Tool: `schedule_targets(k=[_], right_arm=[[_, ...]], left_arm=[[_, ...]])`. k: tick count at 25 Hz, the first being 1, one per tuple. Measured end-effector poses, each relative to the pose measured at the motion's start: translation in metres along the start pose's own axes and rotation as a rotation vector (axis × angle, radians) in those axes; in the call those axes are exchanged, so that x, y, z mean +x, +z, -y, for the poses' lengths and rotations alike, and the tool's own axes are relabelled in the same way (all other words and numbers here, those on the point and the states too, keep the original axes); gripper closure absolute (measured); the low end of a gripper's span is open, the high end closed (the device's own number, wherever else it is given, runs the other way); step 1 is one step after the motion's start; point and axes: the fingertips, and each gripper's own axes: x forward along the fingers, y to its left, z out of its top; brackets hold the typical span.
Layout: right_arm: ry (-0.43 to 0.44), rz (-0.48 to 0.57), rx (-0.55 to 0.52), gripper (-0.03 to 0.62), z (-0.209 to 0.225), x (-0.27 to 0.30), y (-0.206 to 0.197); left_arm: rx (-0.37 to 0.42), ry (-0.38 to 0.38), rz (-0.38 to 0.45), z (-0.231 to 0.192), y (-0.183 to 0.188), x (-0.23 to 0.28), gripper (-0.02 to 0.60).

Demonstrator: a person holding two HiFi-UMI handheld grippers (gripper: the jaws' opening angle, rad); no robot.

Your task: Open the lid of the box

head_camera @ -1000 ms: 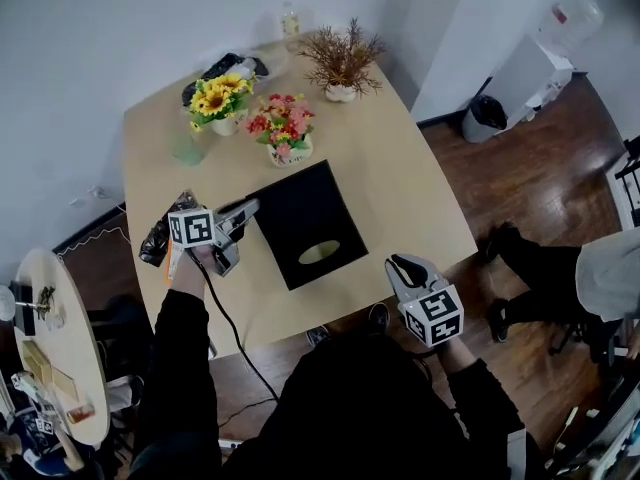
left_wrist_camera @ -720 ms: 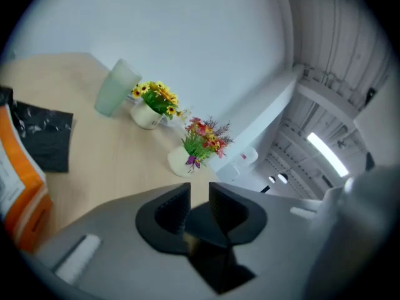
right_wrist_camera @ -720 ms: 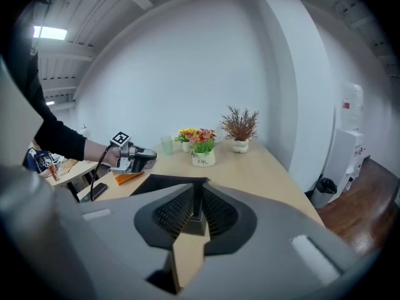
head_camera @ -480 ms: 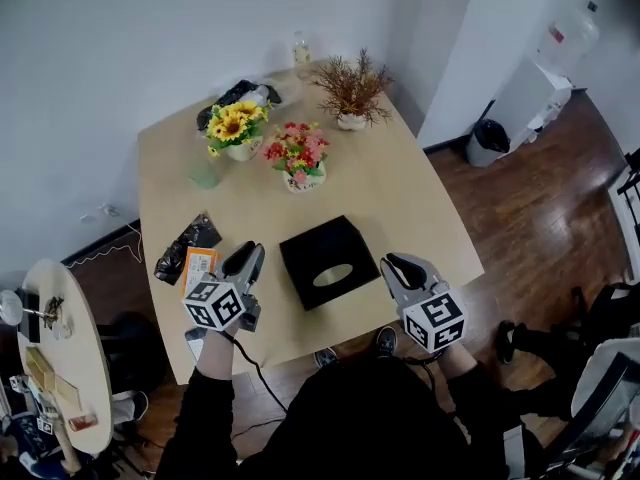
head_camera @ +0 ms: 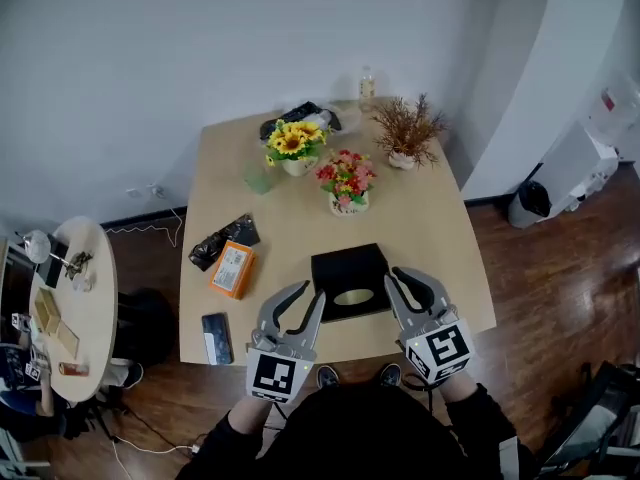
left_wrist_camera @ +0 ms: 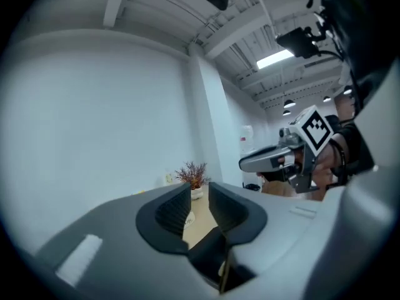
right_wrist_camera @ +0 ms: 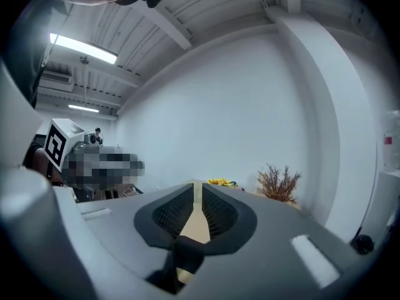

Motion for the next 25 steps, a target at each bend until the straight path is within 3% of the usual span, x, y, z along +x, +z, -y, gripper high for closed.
schedule_targets(k=[3, 6, 11, 14, 18, 25], right_arm=[[-0.045, 0.124, -0.139, 0.582, -0.003, -0.015, 0.021], [-0.032, 0.194, -0.128, 0.583, -0.008, -0.030, 0.025], [0.035, 0.197, -0.087, 0.585, -0.009, -0.041, 0.012], [0.056, 0.194, -0.116, 0.585, -0.007, -0.039, 0.008], [0.072, 0.162, -0.158, 0.568, -0.012, -0.040, -0.001], [0.073, 0.091, -0.149, 0.568, -0.014, -0.043, -0.015]], left_arm=[[-0.130, 0.020, -0.033, 0.014, -0.014, -0.002, 0.511], [-0.245, 0.053, -0.046, 0.025, -0.029, -0.007, 0.511], [-0.193, 0.104, -0.015, 0.040, -0.028, -0.018, 0.512], [-0.178, 0.098, 0.015, 0.047, -0.019, -0.013, 0.512], [-0.169, 0.043, -0.059, 0.068, -0.031, -0.012, 0.513], [-0.178, 0.030, -0.078, 0.071, -0.039, -0.012, 0.514]])
